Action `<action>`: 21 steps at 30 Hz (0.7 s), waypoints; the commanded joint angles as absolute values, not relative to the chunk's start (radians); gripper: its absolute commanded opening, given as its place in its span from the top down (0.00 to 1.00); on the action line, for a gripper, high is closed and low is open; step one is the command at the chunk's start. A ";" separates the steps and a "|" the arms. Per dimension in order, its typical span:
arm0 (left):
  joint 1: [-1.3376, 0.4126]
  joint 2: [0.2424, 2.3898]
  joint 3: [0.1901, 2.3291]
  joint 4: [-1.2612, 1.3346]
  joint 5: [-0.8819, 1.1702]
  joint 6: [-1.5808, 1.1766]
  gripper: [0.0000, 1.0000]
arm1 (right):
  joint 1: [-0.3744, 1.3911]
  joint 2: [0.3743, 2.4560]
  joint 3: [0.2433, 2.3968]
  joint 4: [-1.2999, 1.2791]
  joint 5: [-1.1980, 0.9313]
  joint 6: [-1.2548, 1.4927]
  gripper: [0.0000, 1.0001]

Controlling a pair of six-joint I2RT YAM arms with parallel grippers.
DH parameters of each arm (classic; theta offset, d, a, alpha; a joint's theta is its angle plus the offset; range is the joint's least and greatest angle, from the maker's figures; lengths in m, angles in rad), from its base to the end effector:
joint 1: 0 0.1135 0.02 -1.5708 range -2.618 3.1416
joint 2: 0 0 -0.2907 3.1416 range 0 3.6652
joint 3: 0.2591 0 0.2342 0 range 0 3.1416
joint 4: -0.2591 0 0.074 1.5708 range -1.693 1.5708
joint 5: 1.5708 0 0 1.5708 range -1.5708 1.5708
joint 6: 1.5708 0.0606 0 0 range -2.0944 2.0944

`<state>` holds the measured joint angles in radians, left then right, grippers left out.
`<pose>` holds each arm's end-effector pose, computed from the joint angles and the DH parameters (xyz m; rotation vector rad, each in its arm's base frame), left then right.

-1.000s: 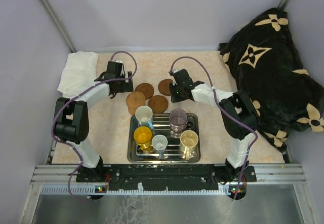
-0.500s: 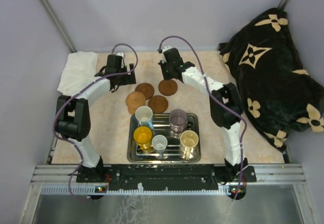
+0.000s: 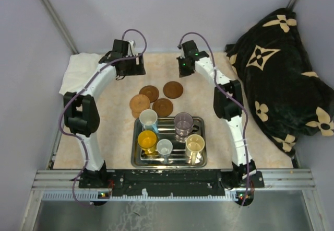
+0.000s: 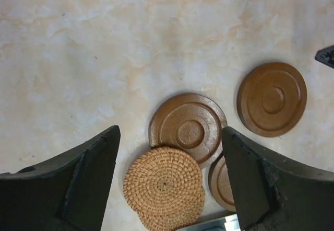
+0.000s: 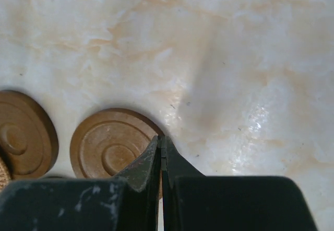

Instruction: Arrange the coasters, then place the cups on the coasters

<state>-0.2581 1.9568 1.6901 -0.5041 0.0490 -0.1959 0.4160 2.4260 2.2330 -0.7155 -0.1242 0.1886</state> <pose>0.4441 -0.1203 0.2873 0.0977 2.3558 -0.2806 0.5051 0.2314 0.2139 -0.3388 2.4927 0.4067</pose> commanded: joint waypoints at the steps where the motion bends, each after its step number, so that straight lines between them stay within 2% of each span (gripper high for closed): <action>1: -0.280 1.966 1.747 -0.664 0.158 -0.126 0.17 | 0.446 2.331 2.172 -0.744 -0.168 0.223 1.00; 3: -0.296 1.956 1.746 -0.688 0.155 -0.101 0.17 | 0.461 2.302 2.141 -0.736 -0.151 0.218 1.00; 9: -0.312 1.966 1.705 -0.760 0.237 -0.122 0.30 | 0.484 2.275 2.097 -0.737 -0.155 0.226 1.00; 14: -0.346 1.943 1.670 -0.723 0.251 -0.081 0.39 | 0.504 2.263 2.090 -0.727 -0.136 0.223 1.00; 16: -0.350 1.959 1.678 -0.742 0.261 -0.085 0.39 | 0.503 2.300 2.117 -0.749 -0.141 0.221 1.00; 21: -0.353 1.980 1.681 -0.764 0.329 -0.108 0.31 | 0.482 2.392 2.174 -0.804 -0.161 0.234 1.00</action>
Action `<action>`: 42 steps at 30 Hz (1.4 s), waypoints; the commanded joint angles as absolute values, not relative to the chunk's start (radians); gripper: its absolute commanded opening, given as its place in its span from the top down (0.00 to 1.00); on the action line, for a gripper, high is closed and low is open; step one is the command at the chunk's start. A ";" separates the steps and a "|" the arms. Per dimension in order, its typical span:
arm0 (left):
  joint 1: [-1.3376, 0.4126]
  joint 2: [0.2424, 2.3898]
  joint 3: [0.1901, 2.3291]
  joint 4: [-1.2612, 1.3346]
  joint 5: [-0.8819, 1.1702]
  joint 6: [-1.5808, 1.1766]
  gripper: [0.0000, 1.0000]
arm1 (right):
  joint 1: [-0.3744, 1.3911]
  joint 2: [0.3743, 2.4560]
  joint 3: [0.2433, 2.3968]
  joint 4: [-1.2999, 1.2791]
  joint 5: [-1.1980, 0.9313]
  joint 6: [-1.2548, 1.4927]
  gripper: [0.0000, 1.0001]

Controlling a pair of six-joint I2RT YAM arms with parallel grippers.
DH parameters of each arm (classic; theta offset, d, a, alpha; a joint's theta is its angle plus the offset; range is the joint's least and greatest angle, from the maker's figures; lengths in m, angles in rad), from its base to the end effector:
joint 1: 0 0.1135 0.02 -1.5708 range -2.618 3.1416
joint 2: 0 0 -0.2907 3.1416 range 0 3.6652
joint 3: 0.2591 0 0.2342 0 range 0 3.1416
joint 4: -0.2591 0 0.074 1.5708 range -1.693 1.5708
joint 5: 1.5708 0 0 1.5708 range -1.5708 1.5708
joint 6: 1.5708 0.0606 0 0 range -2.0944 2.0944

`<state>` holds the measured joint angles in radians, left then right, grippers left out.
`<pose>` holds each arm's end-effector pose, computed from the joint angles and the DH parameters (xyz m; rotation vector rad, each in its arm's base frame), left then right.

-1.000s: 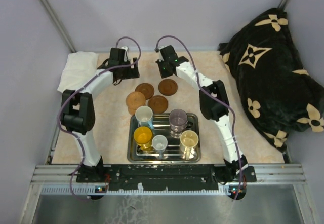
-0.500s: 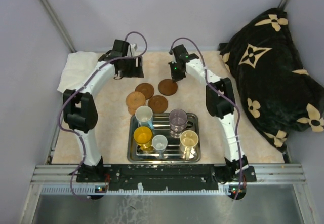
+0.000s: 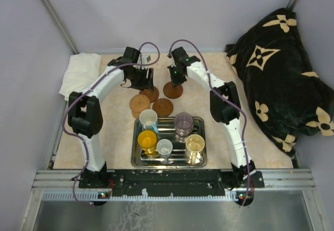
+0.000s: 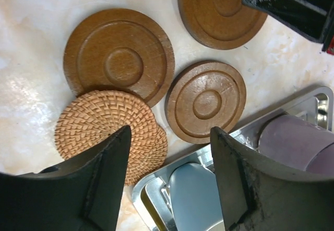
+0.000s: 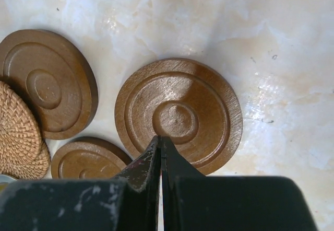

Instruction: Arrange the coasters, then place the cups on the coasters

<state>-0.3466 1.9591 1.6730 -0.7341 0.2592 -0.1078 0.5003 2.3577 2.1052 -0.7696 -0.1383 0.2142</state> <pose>0.4025 -0.1619 0.2633 0.4077 2.5889 -0.4992 0.4610 0.2615 0.2059 -0.4276 2.6077 0.4315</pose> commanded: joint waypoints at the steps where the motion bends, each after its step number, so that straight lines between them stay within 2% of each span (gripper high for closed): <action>1: -0.353 1.981 1.680 -0.764 0.328 -0.109 0.31 | 0.476 2.394 2.150 -0.801 -0.167 0.241 1.00; 14: -0.362 2.007 1.685 -0.770 0.361 -0.104 0.28 | 0.422 2.375 1.988 -0.810 -0.111 0.303 1.00; 22: -0.362 2.000 1.687 -0.770 0.346 -0.083 0.24 | 0.411 2.360 1.922 -0.867 0.011 0.356 1.00; 42: -0.362 2.005 1.707 -0.767 0.351 -0.071 0.20 | 0.253 2.198 1.675 -0.839 0.187 0.527 1.00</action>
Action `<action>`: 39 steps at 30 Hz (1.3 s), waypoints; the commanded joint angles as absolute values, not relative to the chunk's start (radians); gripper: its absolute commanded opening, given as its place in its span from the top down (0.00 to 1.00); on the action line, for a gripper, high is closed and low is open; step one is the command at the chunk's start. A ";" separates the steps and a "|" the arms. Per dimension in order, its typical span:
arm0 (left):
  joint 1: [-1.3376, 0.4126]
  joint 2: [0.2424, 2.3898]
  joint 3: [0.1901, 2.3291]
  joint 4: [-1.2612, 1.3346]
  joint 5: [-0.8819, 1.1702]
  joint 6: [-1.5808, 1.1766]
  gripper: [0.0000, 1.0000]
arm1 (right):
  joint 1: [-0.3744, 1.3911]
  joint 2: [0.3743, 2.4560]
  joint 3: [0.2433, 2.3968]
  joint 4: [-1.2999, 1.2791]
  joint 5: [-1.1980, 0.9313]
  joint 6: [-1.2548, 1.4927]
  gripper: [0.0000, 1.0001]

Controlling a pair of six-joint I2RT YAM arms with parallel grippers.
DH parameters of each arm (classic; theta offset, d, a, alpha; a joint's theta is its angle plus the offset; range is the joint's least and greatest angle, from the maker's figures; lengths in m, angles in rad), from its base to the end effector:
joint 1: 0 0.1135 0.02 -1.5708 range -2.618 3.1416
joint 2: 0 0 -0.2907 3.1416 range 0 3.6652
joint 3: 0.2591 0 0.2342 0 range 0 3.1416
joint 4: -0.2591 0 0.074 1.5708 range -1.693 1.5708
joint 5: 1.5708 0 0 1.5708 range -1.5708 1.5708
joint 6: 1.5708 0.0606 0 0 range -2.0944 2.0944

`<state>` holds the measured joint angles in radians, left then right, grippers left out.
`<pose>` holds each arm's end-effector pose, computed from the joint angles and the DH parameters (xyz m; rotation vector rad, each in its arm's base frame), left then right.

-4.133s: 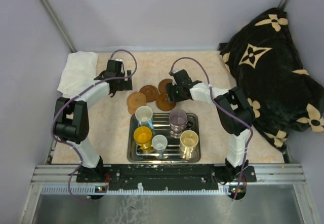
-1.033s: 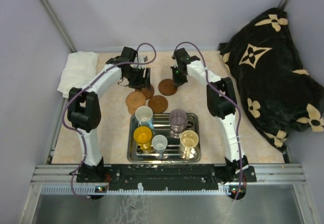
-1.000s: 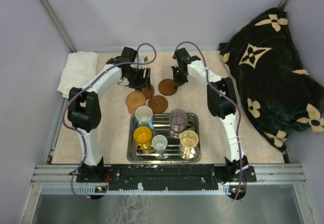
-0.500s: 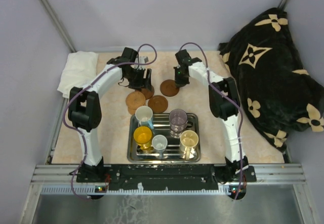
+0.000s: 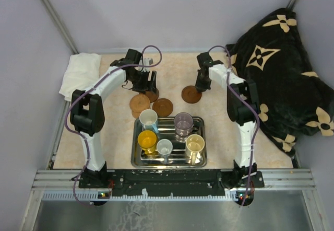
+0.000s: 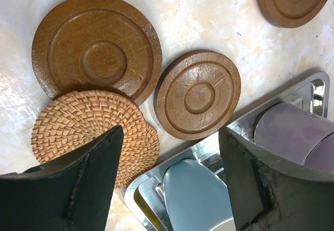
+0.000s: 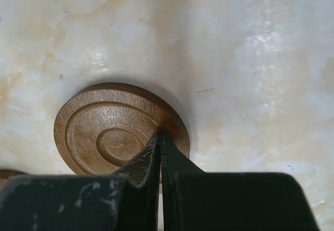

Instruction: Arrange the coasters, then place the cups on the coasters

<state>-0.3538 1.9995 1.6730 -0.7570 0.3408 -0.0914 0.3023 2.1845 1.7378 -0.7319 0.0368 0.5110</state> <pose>0.4019 -0.1700 0.2463 0.4643 2.6419 -0.5968 0.4483 0.1375 0.1831 0.2978 2.7459 0.1703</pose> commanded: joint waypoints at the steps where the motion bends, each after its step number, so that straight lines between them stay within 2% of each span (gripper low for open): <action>1: -0.362 2.005 1.708 -0.767 0.349 -0.070 0.20 | 0.240 2.193 1.668 -0.837 0.187 0.532 1.00; 17: -0.362 2.022 1.726 -0.768 0.341 -0.060 0.20 | 0.106 2.187 1.672 -0.849 0.220 0.572 1.00; 32: -0.362 2.038 1.749 -0.770 0.316 -0.041 0.20 | 0.106 2.044 1.385 -0.778 0.187 0.627 1.00; 39: -0.361 2.039 1.749 -0.769 0.315 -0.048 0.19 | 0.120 2.024 1.483 -0.795 0.249 0.589 1.00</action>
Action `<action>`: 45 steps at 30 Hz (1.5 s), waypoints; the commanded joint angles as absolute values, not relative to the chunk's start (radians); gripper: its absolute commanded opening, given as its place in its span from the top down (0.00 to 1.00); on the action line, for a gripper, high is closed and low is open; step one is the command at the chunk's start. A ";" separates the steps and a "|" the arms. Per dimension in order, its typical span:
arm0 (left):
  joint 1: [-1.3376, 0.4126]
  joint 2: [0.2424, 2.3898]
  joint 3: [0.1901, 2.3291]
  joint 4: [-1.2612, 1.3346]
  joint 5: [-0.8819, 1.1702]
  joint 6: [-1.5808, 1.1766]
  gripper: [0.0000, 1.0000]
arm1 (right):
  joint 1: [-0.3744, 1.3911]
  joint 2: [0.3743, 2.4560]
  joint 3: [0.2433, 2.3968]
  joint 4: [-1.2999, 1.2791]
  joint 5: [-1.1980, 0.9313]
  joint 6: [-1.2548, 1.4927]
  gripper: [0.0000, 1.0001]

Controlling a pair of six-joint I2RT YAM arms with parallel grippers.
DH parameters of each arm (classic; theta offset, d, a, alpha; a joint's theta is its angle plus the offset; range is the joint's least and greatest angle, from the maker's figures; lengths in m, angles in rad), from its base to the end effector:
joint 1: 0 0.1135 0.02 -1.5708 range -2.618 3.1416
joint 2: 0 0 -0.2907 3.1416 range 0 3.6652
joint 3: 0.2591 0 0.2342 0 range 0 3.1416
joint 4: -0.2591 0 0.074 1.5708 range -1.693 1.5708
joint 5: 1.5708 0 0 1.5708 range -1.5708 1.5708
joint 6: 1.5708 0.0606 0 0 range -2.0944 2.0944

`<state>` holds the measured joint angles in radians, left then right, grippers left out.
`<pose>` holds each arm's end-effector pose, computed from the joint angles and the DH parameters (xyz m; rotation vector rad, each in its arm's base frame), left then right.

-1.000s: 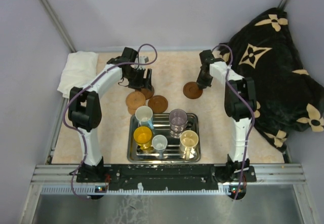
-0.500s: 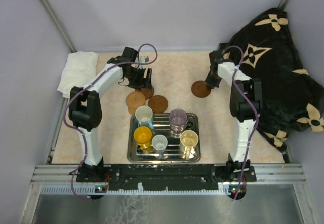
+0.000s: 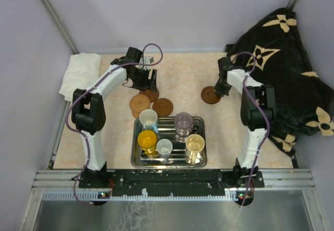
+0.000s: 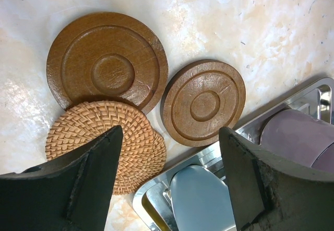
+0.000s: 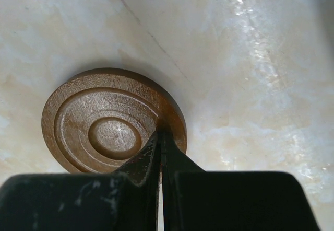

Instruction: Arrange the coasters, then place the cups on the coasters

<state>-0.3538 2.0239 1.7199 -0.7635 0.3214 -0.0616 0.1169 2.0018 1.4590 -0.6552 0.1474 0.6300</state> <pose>0.4105 -0.1720 0.2492 0.4970 2.6157 -0.5630 0.4133 0.0396 0.1873 0.7326 2.6423 0.0001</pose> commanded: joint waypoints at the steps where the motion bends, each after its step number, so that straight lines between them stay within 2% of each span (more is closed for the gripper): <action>1: -0.362 2.035 1.746 -0.770 0.308 -0.049 0.19 | 0.130 2.017 1.518 -0.801 0.272 0.569 1.00; 8: -0.360 1.952 1.660 -0.666 0.243 -0.083 0.14 | 0.258 2.026 1.834 -0.862 0.378 0.414 0.92; 12: -0.360 1.926 1.615 -0.628 0.218 -0.117 0.13 | 0.330 2.068 1.955 -0.886 0.293 0.374 0.92; 20: -0.350 1.882 1.534 -0.609 0.105 -0.241 0.12 | 0.453 2.081 1.838 -0.799 0.093 0.267 1.00; 24: -0.339 1.840 1.492 -0.601 0.048 -0.293 0.11 | 0.535 2.109 1.844 -0.804 0.105 0.230 1.00; 28: -0.321 1.797 1.454 -0.593 -0.004 -0.332 0.09 | 0.565 2.125 1.841 -0.774 0.021 0.239 1.00; 38: -0.292 1.777 1.430 -0.577 -0.002 -0.350 0.08 | 0.610 2.225 1.926 -0.813 -0.103 0.203 1.00; 39: -0.291 1.779 1.431 -0.579 -0.002 -0.352 0.08 | 0.617 2.235 1.942 -0.821 -0.111 0.198 0.97; 40: -0.291 1.779 1.431 -0.579 -0.002 -0.353 0.07 | 0.626 2.244 1.950 -0.825 -0.115 0.194 0.88; 44: -0.291 1.781 1.433 -0.582 -0.004 -0.354 0.07 | 0.645 2.260 1.969 -0.825 -0.129 0.195 0.82; 45: -0.290 1.781 1.433 -0.582 -0.006 -0.353 0.06 | 0.648 2.264 1.976 -0.827 -0.129 0.193 0.78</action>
